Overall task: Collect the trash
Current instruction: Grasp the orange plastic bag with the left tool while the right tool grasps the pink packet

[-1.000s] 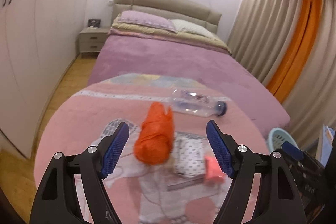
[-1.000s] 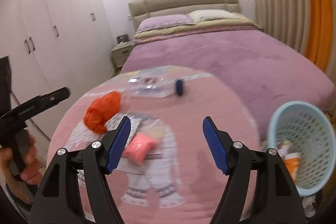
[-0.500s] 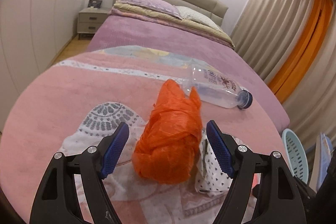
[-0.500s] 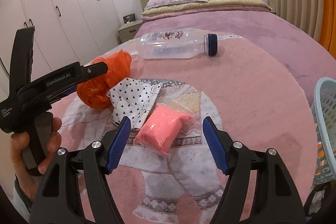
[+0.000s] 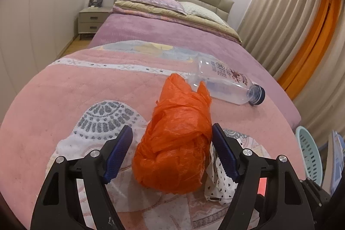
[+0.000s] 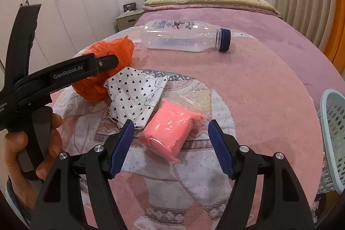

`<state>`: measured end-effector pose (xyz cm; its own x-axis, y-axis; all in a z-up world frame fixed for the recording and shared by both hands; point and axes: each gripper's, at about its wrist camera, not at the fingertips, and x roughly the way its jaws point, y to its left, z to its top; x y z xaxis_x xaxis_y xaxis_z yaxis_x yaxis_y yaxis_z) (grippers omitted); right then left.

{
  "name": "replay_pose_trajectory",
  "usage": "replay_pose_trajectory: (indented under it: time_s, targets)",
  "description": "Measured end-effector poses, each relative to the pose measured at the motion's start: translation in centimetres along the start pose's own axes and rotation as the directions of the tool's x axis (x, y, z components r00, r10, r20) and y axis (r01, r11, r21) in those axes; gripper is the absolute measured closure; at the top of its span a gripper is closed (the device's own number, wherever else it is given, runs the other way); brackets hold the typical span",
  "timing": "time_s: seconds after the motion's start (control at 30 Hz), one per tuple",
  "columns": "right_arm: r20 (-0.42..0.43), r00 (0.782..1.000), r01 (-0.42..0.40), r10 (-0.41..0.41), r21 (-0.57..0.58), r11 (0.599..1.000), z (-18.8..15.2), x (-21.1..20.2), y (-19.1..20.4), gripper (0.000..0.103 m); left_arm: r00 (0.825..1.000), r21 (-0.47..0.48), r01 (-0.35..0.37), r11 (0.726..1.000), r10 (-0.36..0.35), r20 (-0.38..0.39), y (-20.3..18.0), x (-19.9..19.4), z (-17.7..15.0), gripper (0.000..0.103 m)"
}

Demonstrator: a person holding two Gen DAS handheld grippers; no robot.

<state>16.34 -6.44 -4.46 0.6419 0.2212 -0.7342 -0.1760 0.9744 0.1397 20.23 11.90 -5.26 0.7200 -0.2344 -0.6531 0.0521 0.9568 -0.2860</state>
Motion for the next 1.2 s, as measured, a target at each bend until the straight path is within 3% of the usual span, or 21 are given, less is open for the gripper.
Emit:
replay_pose_trajectory:
  time_s: [0.13, 0.2, 0.27, 0.53, 1.03, 1.2]
  targets:
    - [-0.018, 1.0, -0.006, 0.006, 0.006, 1.0, 0.1, 0.4, -0.1, 0.049, 1.0, -0.005, 0.003, 1.0, -0.003, -0.006, -0.1, 0.0, 0.0, 0.037]
    - [-0.026, 1.0, -0.011, 0.012, 0.018, 1.0, 0.1, 0.6, -0.4, 0.061, 1.0, -0.01, 0.004, 1.0, -0.004, -0.008, -0.1, 0.0, 0.0, 0.04]
    - [-0.024, 1.0, -0.013, 0.014, 0.035, 0.999, 0.0, 0.6, -0.7, 0.064, 1.0, -0.011, 0.006, 1.0, -0.006, -0.009, 0.1, 0.1, 0.1, 0.044]
    - [-0.024, 0.999, -0.036, 0.039, 0.11, 0.993, 0.1, 0.8, -2.4, 0.065, 1.0, -0.008, 0.004, 1.0, -0.004, 0.002, -0.1, 0.0, 0.0, 0.057]
    - [-0.04, 0.999, -0.018, 0.022, 0.091, 0.996, 0.3, 1.3, -2.2, 0.064, 0.999, -0.021, 0.012, 1.0, -0.011, 0.052, 0.1, -0.8, -0.4, 0.061]
    - [-0.002, 1.0, -0.012, 0.012, 0.094, 0.995, 0.2, 0.8, -2.2, 0.066, 0.997, -0.013, 0.009, 1.0, -0.008, 0.074, -0.1, -1.3, -0.5, 0.062]
